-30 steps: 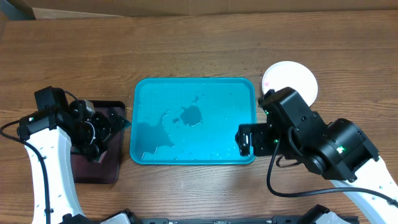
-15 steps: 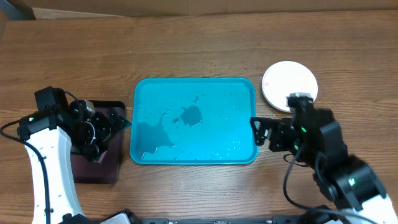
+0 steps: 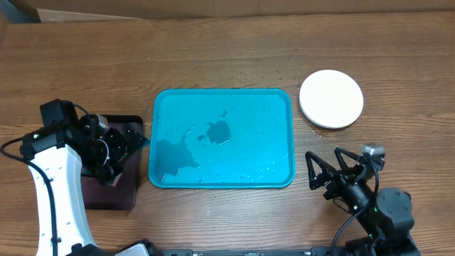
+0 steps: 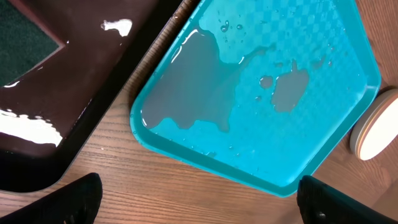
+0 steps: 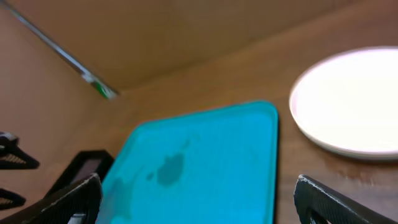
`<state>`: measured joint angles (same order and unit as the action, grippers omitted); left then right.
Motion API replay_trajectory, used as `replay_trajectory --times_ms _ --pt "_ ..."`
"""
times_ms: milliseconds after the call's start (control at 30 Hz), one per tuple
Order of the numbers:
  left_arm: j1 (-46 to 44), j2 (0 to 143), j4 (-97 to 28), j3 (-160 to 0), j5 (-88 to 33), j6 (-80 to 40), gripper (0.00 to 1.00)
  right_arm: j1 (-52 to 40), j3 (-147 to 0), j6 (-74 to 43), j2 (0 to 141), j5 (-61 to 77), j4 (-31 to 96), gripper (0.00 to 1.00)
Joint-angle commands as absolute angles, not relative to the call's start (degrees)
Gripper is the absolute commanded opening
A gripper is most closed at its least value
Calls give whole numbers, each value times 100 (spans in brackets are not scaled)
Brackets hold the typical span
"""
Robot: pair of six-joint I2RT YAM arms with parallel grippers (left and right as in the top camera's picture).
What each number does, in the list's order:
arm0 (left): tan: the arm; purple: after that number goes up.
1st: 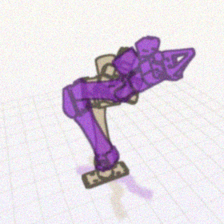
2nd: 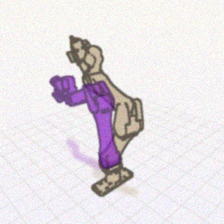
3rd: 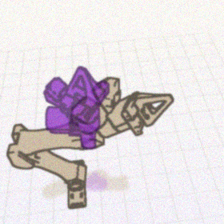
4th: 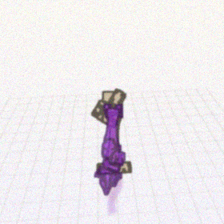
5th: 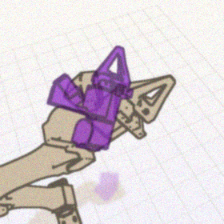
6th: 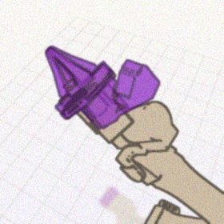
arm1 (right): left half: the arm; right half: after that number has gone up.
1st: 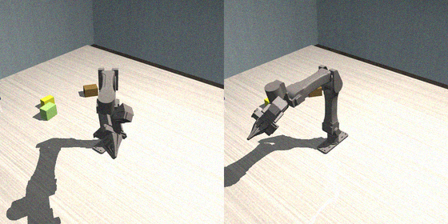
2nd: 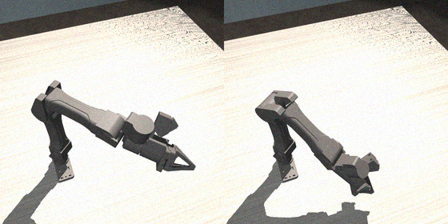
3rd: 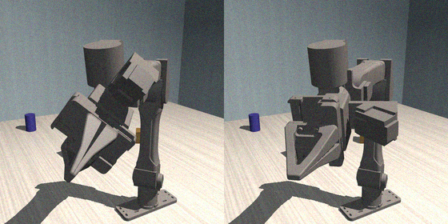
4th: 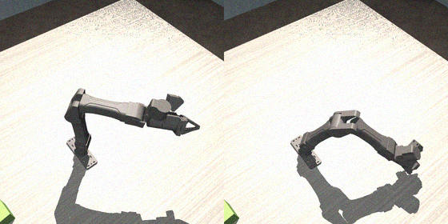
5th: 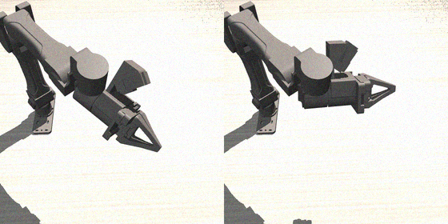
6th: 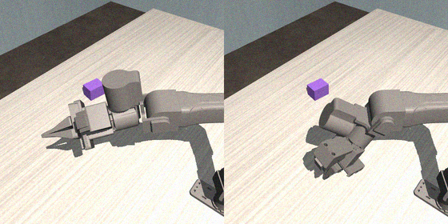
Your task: Clean dirty plates on tray and stack at the side
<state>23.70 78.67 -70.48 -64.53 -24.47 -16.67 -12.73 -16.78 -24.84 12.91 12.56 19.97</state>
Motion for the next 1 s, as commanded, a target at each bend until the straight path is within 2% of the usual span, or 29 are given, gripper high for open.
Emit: replay_trajectory --times_ms 0,367,700,967 --pt "2355 7898 -7041 -6431 -2488 -1581 100 -1157 -1441 -2375 956 1319 1710 100" --pt "2355 7898 -7041 -6431 -2488 -1581 100 -670 -954 -2375 521 1315 1197 100" --pt "2355 7898 -7041 -6431 -2488 -1581 100 -504 -43 -2403 16 1321 -49 100" --pt "2355 7898 -7041 -6431 -2488 -1581 100 -296 -45 -2375 16 974 -123 100"
